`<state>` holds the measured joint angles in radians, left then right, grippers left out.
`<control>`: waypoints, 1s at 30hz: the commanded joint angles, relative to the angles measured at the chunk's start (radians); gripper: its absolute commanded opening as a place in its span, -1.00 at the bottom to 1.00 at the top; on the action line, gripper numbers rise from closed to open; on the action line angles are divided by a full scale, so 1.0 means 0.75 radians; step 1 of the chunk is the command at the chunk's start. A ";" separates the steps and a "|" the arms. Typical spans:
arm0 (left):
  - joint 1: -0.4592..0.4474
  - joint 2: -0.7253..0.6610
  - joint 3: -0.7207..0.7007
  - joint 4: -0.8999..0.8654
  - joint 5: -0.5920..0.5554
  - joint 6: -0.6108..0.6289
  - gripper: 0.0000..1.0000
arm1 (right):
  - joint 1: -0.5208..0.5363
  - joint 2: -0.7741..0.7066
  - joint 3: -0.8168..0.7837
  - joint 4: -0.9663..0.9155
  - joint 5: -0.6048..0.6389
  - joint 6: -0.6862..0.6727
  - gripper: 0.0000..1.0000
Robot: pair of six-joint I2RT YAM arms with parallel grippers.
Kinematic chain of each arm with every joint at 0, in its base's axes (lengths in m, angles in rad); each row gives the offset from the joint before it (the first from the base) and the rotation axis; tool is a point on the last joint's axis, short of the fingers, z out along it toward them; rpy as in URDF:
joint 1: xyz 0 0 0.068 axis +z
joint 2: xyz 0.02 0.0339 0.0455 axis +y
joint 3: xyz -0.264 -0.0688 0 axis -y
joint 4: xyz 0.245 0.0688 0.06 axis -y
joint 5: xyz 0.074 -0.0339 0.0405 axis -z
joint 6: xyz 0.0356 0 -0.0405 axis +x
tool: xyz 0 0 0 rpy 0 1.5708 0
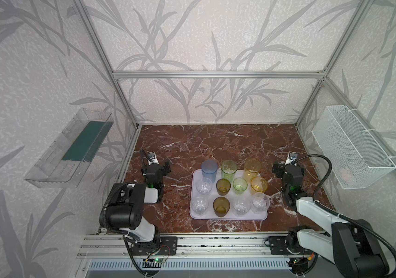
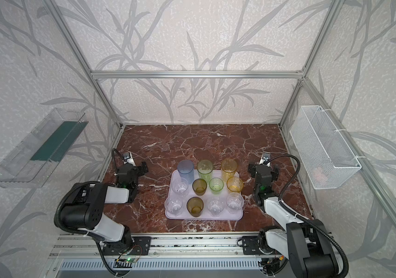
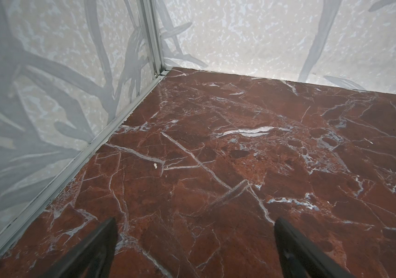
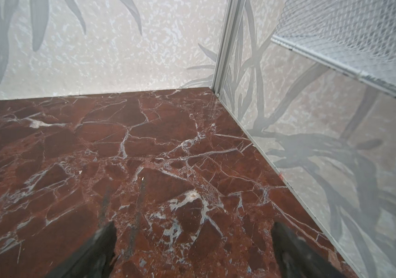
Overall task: Place the glasses into the tray
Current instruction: Reset both arms
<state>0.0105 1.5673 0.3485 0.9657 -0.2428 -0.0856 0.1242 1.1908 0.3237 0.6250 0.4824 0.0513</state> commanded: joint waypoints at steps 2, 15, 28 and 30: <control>0.003 0.000 0.005 0.038 -0.023 0.010 0.99 | -0.010 0.142 0.008 0.202 0.019 0.045 0.98; -0.004 0.001 0.028 -0.009 0.156 0.092 0.99 | -0.012 0.403 -0.021 0.505 -0.330 -0.085 0.98; -0.011 0.000 0.037 -0.023 0.104 0.079 0.99 | -0.008 0.501 0.064 0.429 -0.404 -0.118 0.98; -0.011 0.002 0.035 -0.022 0.102 0.079 0.98 | -0.008 0.542 0.037 0.557 -0.408 -0.136 0.99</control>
<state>0.0055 1.5673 0.3565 0.9466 -0.1566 -0.0441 0.1196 1.5803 0.3473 0.9661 0.1867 -0.0319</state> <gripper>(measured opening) 0.992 0.993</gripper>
